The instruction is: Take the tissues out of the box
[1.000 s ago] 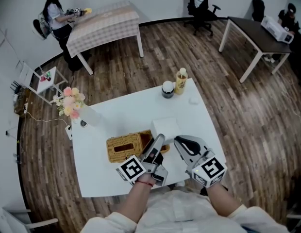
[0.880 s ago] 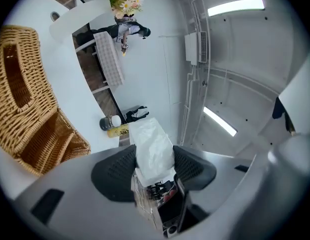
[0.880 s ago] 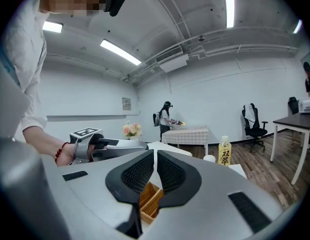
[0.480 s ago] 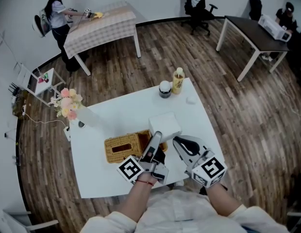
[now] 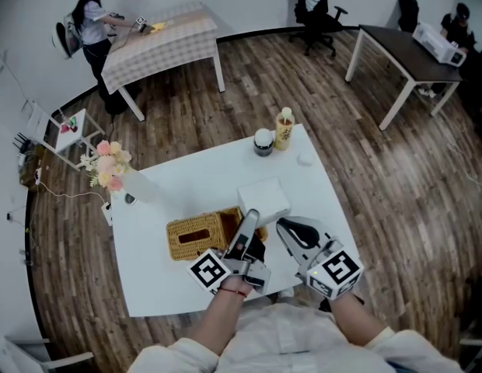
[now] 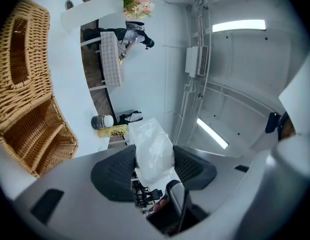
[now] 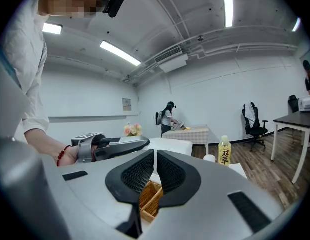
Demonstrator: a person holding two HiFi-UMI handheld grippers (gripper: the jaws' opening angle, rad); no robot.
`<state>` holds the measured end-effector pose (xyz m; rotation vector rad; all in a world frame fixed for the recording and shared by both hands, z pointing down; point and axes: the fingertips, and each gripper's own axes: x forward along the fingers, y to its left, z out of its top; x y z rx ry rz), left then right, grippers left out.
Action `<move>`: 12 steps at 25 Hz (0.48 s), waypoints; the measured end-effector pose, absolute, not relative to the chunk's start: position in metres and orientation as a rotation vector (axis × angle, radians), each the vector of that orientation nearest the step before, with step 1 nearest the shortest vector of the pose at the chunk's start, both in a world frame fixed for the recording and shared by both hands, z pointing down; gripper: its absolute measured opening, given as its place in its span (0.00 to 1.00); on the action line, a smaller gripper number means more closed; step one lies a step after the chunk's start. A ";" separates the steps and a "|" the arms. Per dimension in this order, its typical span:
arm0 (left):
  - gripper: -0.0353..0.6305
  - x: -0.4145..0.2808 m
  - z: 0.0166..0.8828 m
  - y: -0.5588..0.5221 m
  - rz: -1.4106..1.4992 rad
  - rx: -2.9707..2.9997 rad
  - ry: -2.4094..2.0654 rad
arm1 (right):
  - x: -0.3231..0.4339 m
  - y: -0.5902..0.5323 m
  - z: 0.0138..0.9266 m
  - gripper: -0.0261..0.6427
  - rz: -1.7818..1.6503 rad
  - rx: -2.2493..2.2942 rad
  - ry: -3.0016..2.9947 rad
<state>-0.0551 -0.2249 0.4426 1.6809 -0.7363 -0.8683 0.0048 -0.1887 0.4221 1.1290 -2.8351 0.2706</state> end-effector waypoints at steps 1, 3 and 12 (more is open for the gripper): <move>0.39 -0.054 0.443 -0.225 -0.868 1.683 -0.735 | 0.005 -0.188 0.422 0.10 0.267 1.128 -2.835; 0.39 -0.053 0.443 -0.224 -0.866 1.685 -0.732 | 0.006 -0.187 0.423 0.10 0.256 1.127 -2.827; 0.39 -0.048 0.440 -0.224 -0.865 1.680 -0.719 | 0.012 -0.188 0.422 0.09 0.258 1.146 -2.808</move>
